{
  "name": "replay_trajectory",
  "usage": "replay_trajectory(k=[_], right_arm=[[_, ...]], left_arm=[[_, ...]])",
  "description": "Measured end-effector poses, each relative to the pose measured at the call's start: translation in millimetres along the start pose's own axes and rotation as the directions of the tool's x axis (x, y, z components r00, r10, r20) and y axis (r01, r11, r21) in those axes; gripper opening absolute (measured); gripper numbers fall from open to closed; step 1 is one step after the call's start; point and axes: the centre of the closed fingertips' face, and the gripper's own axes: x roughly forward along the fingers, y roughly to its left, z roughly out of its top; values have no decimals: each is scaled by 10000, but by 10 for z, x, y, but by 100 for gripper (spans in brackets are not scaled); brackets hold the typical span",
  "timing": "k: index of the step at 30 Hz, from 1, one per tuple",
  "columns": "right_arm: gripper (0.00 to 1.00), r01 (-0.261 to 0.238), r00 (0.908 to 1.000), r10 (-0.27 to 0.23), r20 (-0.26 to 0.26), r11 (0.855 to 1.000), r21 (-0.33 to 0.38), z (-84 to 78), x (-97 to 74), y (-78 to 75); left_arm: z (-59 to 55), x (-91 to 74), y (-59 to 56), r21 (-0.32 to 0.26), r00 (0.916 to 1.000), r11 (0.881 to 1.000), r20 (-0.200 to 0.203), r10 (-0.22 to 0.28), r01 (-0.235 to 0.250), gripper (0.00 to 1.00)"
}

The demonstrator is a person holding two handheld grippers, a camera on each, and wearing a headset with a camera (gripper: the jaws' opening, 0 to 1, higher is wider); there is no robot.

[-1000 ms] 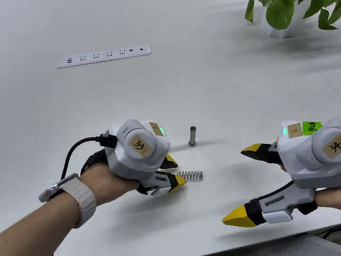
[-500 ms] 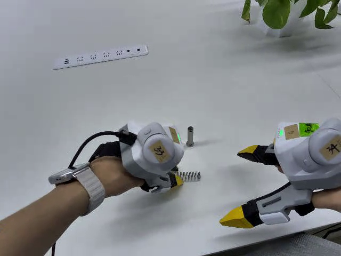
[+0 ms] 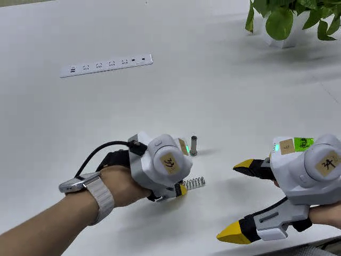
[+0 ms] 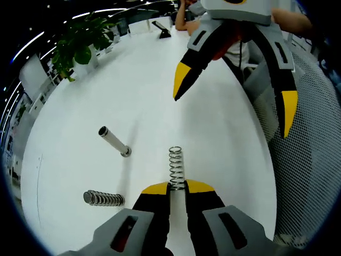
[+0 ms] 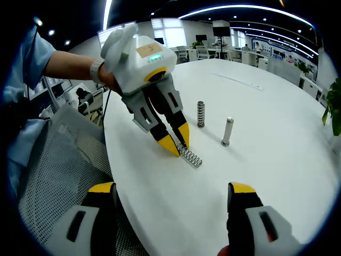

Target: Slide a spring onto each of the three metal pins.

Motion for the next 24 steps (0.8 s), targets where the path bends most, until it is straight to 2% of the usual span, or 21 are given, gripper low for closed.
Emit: replay_trajectory(k=[1, 4, 9, 11, 13, 15, 17, 21, 24], right_arm=[[86, -13, 10000, 13, 38, 10000, 25, 14, 0, 7], [86, -44, 9999, 43, 150, 10000, 75, 56, 0, 14], [84, -55, 9996, 55, 280, 10000, -11, 138, 15, -6], [83, -111, 9991, 111, 413, 9999, -8, 193, 14, -9], [81, -231, 9981, 232, 564, 9997, -21, 258, 12, 10], [81, -366, 9970, 368, 679, 9993, -43, 305, 10, 31], [78, -538, 9953, 544, 798, 9985, -97, 362, 4, 61], [68, -956, 9907, 980, 948, 9950, -287, 457, -5, 139], [57, -1355, 9867, 1394, 835, 9895, -501, 483, 16, 212]], left_arm=[[-2, -6, 2, -129, 9997, 9999, 232, 96, -93, 11], [-27, -33, -11, -614, 9983, 9976, 465, 340, -311, 10], [-38, -125, -77, -853, 9942, 9955, 961, 486, -404, 10], [-14, -180, -117, -895, 9905, 9954, 1295, 456, -341, 10], [52, -252, -199, -701, 9835, 9975, 1796, 201, -75, 10], [51, -306, -239, -532, 9826, 9986, 1849, 160, -62, 10], [72, -373, -281, -212, 9778, 9998, 2091, 98, -55, 10], [51, -478, -351, -68, 9741, 10000, 2262, -54, 71, 10], [35, -540, -385, 20, 9722, 10000, 2339, -82, 80, 10]])
